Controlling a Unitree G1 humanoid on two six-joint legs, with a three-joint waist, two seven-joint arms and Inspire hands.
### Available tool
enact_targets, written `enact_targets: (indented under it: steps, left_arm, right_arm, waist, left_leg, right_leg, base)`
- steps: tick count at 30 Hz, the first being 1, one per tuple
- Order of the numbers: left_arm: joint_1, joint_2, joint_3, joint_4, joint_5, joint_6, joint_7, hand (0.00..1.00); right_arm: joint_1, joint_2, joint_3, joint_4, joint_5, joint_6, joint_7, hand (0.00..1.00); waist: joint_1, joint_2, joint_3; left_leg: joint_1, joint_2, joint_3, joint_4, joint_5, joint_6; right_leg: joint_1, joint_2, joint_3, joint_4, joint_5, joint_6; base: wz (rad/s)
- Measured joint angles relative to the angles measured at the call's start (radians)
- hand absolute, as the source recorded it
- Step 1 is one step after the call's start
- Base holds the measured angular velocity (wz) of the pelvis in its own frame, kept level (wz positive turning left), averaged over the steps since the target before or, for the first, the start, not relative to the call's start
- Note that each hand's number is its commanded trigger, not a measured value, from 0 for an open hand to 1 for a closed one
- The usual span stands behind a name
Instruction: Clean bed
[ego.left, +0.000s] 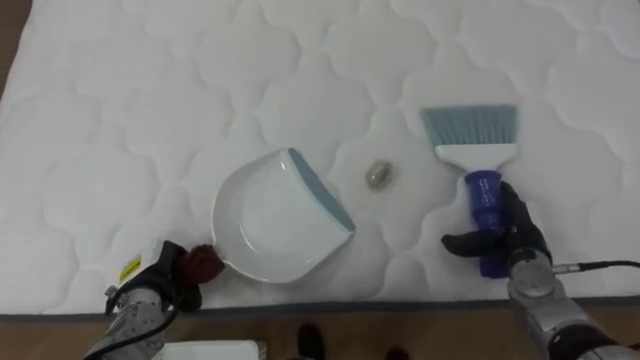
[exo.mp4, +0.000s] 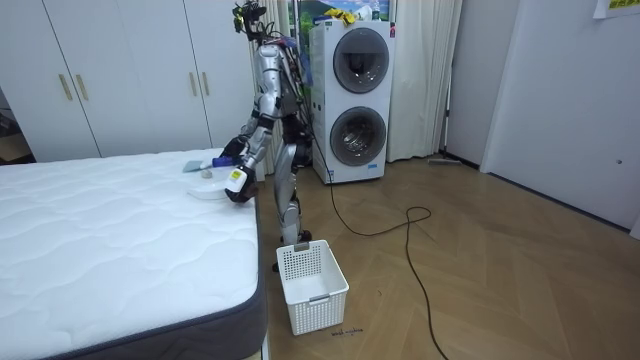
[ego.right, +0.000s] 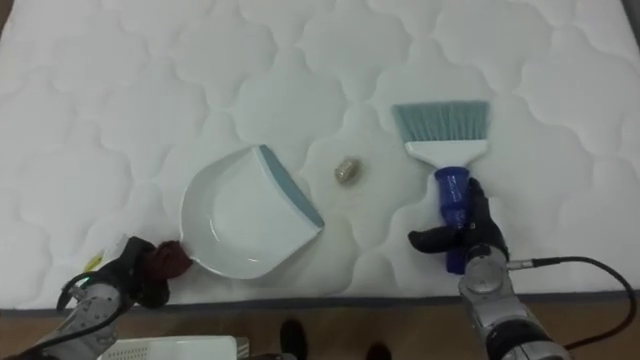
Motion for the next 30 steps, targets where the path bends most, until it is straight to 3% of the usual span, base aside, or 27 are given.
enact_targets:
  steps: [5,6,7,8,9,13,16,20,23,30]
  left_arm:
    - [-0.010,0.000,-0.009,-0.002,0.000,0.001,0.000,1.00]
    - [-0.011,0.000,-0.015,-0.002,0.000,0.002,0.000,1.00]
    - [-0.012,0.000,-0.016,-0.002,0.000,0.002,0.000,1.00]
    - [-0.013,0.000,-0.016,-0.002,0.001,0.004,0.000,1.00]
    - [-0.015,0.000,-0.016,-0.002,0.002,0.007,0.000,1.00]
    - [-0.020,0.000,-0.017,-0.001,0.002,0.009,0.000,1.00]
    - [-0.020,-0.002,-0.019,-0.001,0.001,0.009,0.001,1.00]
    - [-0.020,-0.002,-0.018,0.000,0.001,0.013,0.001,1.00]
    - [-0.020,-0.003,-0.019,0.000,0.001,0.015,0.001,1.00]
    - [-0.021,-0.004,-0.018,-0.001,0.001,0.016,0.001,1.00]
  right_arm:
    - [-0.013,-0.001,-0.001,0.023,0.000,0.016,0.011,0.00]
    - [-0.014,-0.001,-0.001,0.030,0.000,0.017,0.011,0.19]
    - [-0.015,-0.001,-0.001,0.031,0.000,0.018,0.011,0.49]
    - [-0.017,-0.002,-0.004,0.033,0.000,0.019,0.010,0.86]
    - [-0.020,-0.002,-0.011,0.034,-0.003,0.019,0.009,0.97]
    - [-0.024,-0.009,-0.023,0.037,-0.006,0.020,-0.019,1.00]
    - [-0.024,-0.046,-0.022,0.039,-0.013,0.023,-0.031,1.00]
    - [-0.023,-0.064,-0.021,0.040,-0.022,0.056,-0.034,1.00]
    - [-0.023,-0.065,-0.019,0.052,-0.026,0.076,-0.034,1.00]
    - [-0.020,-0.058,-0.023,0.075,0.003,0.077,-0.032,1.00]
  waist:
    - [0.010,-0.007,0.0050]
    - [0.012,-0.007,0.0050]
    - [0.012,-0.007,0.0049]
    - [0.013,-0.007,0.0048]
    - [0.013,-0.006,0.0050]
    - [0.013,-0.006,0.0049]
    - [0.015,-0.005,0.0054]
    - [0.017,-0.004,0.0051]
    - [0.019,-0.004,0.0051]
    - [0.019,-0.004,0.0048]
  left_leg:
    - [-0.004,0.001,-0.011,0.008,0.000,0.000]
    - [-0.004,0.001,-0.014,0.010,-0.001,-0.001]
    - [-0.004,0.001,-0.015,0.010,-0.001,-0.001]
    - [-0.006,0.001,-0.017,0.011,-0.001,-0.001]
    - [-0.010,0.002,-0.017,0.013,-0.001,-0.001]
    - [-0.017,0.002,-0.018,0.016,-0.001,0.000]
    - [-0.016,0.002,-0.020,0.016,-0.001,-0.001]
    - [-0.016,0.004,-0.021,0.016,-0.002,-0.003]
    - [-0.016,0.004,-0.018,0.015,-0.003,-0.004]
    - [-0.018,0.004,-0.018,0.016,-0.003,-0.004]
  right_leg:
    - [0.004,0.001,-0.010,-0.004,0.000,-0.001]
    - [0.003,0.001,-0.015,-0.007,-0.001,-0.001]
    - [0.004,0.001,-0.017,-0.009,-0.001,-0.001]
    - [0.005,0.002,-0.020,-0.013,-0.001,-0.001]
    - [0.002,0.003,-0.021,-0.015,-0.001,-0.002]
    - [0.001,0.003,-0.021,-0.007,0.000,-0.002]
    - [0.001,0.003,-0.021,0.001,0.000,-0.002]
    - [0.001,0.005,-0.021,0.002,-0.001,-0.004]
    - [-0.001,0.005,-0.018,0.002,-0.001,-0.004]
    - [-0.002,0.005,-0.020,0.001,-0.001,-0.004]
  base:
    - [0.05]
    - [0.11]
    - [0.06]
    - [0.00]
    - [0.00]
    - [0.00]
    - [0.00]
    - [0.00]
    - [0.00]
    - [0.00]
